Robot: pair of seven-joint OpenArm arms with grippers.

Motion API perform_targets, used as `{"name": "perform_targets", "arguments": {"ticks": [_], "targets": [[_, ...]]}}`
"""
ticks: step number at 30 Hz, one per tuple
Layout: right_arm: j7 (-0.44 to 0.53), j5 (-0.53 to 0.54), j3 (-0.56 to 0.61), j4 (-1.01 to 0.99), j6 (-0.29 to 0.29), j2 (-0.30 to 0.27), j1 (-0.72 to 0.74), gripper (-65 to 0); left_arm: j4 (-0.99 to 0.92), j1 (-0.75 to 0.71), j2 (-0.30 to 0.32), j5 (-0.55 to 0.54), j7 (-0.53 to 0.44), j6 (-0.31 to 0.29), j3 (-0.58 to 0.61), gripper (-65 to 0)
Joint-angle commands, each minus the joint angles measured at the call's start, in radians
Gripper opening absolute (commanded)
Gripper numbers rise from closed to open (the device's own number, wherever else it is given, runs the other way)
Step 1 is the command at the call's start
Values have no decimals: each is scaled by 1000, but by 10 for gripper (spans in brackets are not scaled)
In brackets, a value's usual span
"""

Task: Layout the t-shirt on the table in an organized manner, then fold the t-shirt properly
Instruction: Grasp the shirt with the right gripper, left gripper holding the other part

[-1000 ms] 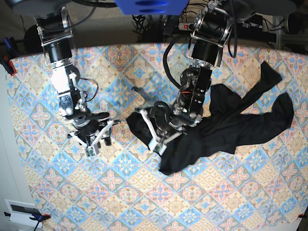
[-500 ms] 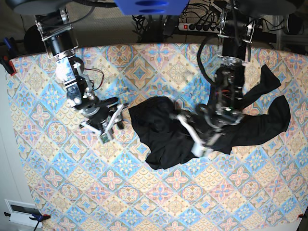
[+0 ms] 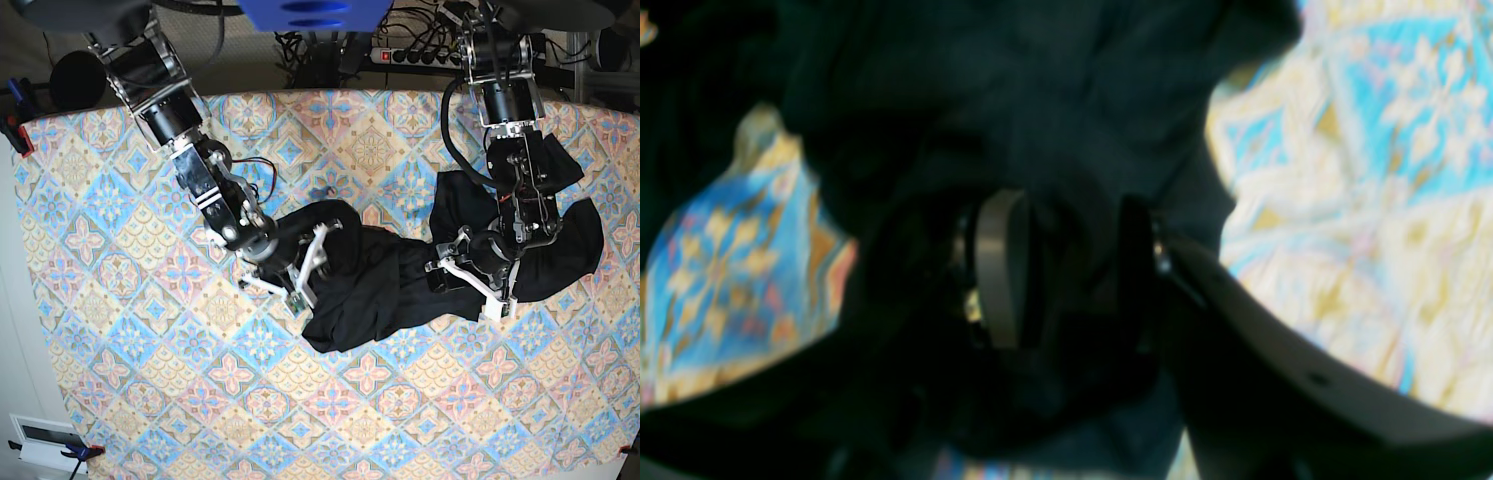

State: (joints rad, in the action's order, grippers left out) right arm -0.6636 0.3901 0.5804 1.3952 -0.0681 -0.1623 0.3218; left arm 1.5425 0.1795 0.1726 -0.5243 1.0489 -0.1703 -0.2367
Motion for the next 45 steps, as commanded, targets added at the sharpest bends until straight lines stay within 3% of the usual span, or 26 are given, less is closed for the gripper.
{"name": "perform_targets", "arguments": {"ticks": [1, 13, 21, 23, 25, 28, 33, 36, 40, 42, 45], "targets": [[23, 2, 6, -1, -3, 19, 38, -432, 20, 13, 25, -17, -14, -4, -5, -337], [25, 0, 72, -115, -3, 91, 119, -431, 25, -16, 74, -26, -15, -4, -6, -338], [23, -1, 94, -173, -3, 99, 141, -436, 25, -16, 74, -27, -19, -4, -6, -338], [25, -1, 114, -175, -3, 99, 141, -460, 25, -16, 74, -27, -22, -4, -6, -338], [25, -1, 112, -173, -3, 99, 141, -525, 25, -15, 74, -27, -22, -4, -6, -338], [28, -1, 99, -164, -3, 91, 142, -650, 25, -15, 74, -27, -23, -4, -6, -338], [28, 4, -20, -55, -3, 53, 136, -650, 25, -15, 75, -21, -23, -4, -6, -338], [28, 5, -75, -21, -3, 2, 138, -650, 23, -15, 91, -21, -23, -4, -6, -338], [28, 16, -101, -15, -3, -75, 139, -650, 22, -15, 104, -20, -52, -4, -6, -338], [28, 59, -95, -15, -3, -85, 136, -648, 22, -15, 104, -21, -52, -4, -6, -338], [14, 94, -73, -18, -3, -81, 136, -579, 22, -15, 103, -20, -52, -4, -5, -338]]}}
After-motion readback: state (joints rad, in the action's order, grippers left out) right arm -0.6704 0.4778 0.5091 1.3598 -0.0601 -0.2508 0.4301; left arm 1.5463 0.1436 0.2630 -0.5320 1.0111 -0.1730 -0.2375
